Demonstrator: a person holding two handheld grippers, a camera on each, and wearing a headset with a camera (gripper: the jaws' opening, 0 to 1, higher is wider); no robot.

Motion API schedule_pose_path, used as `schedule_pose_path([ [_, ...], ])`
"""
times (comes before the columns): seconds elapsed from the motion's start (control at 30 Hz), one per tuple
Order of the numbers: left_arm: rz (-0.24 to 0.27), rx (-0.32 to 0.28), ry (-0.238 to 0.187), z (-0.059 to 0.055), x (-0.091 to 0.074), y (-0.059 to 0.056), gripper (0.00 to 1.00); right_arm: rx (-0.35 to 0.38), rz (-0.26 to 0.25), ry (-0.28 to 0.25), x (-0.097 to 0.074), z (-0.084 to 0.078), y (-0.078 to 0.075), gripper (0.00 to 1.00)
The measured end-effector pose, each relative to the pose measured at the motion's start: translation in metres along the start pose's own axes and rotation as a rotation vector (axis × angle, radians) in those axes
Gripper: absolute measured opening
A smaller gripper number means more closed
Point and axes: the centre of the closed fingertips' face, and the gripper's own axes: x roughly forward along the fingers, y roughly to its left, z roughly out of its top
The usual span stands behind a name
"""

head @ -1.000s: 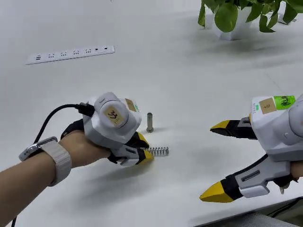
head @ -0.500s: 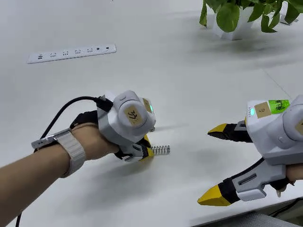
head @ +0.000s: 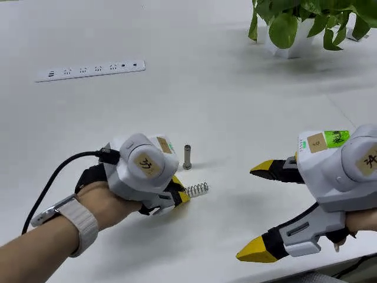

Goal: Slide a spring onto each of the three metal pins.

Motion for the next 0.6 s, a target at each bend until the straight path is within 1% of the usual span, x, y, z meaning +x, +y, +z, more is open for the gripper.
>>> schedule_pose_path([
  [0.1,0.000,-0.030,-0.047,0.002,-0.007,-0.002,0.10,-0.014,-0.005,-0.002,-0.001,0.006,-0.003,0.88],
  [0.13,0.004,-0.044,-0.053,0.001,-0.010,-0.002,0.10,-0.024,-0.006,0.006,-0.001,0.007,-0.004,0.87],
  [0.17,-0.002,-0.047,-0.059,0.000,-0.012,-0.003,0.10,-0.026,-0.002,0.011,-0.001,0.007,-0.004,0.86],
  [0.2,-0.011,-0.057,-0.072,0.000,-0.015,-0.005,0.10,-0.028,0.005,0.012,0.000,0.008,-0.004,0.84],
  [0.23,-0.005,-0.069,-0.097,0.001,-0.019,-0.007,0.10,-0.028,0.017,0.007,0.001,0.011,-0.003,0.83],
  [0.27,-0.005,-0.082,-0.105,0.001,-0.022,-0.008,0.10,-0.029,0.024,0.003,0.002,0.013,-0.002,0.82],
  [0.3,0.006,-0.108,-0.128,0.002,-0.027,-0.008,0.10,-0.033,0.036,-0.002,0.005,0.017,0.000,0.81],
  [0.37,0.009,-0.129,-0.156,0.001,-0.036,-0.009,0.10,-0.041,0.049,-0.004,0.009,0.023,0.002,0.79],
  [0.47,0.014,-0.140,-0.175,-0.005,-0.048,-0.010,0.10,-0.056,0.075,-0.019,0.015,0.035,0.006,0.77],
  [0.53,0.027,-0.160,-0.195,-0.007,-0.056,-0.009,0.10,-0.065,0.090,-0.026,0.019,0.041,0.008,0.75],
  [0.6,0.030,-0.177,-0.228,-0.008,-0.065,-0.010,0.10,-0.080,0.105,-0.035,0.023,0.048,0.011,0.74],
])
